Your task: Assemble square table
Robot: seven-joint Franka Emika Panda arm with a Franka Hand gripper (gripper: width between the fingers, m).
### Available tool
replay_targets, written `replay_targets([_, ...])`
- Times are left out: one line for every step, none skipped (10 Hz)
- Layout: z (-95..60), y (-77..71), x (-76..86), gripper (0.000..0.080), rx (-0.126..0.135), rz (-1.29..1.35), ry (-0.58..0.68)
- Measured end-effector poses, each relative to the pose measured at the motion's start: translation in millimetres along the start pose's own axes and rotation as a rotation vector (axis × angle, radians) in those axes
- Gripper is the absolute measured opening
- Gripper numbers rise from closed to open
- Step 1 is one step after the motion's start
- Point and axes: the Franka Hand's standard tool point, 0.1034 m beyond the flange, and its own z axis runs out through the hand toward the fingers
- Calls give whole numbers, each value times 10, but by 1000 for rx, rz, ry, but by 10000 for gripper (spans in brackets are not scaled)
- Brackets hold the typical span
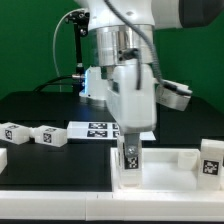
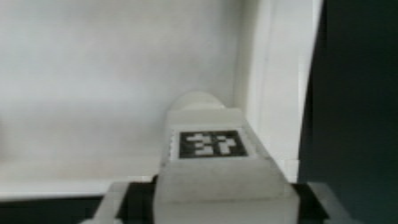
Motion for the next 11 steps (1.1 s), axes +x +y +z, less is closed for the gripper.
replay_targets([0,1,-1,287,0,53,-2])
replay_targets([3,2,-3,287,0,110,-3])
replay_targets([4,3,-2,396,0,76,-3])
replay_targets([7,5,-7,566,-1,73,-2])
replay_targets([21,29,-36,566,-13,-95,21])
replay_targets([30,38,-67,635,-26,-348,37])
replay_targets([23,35,-84,645,-39,-497,30])
replay_targets([21,32,-79,645,-40,-577,29])
replay_targets([22,33,-76,649,-42,-651,28])
replay_targets([22,33,-75,649,-43,-698,28])
replay_targets([21,31,-72,649,-45,-795,26])
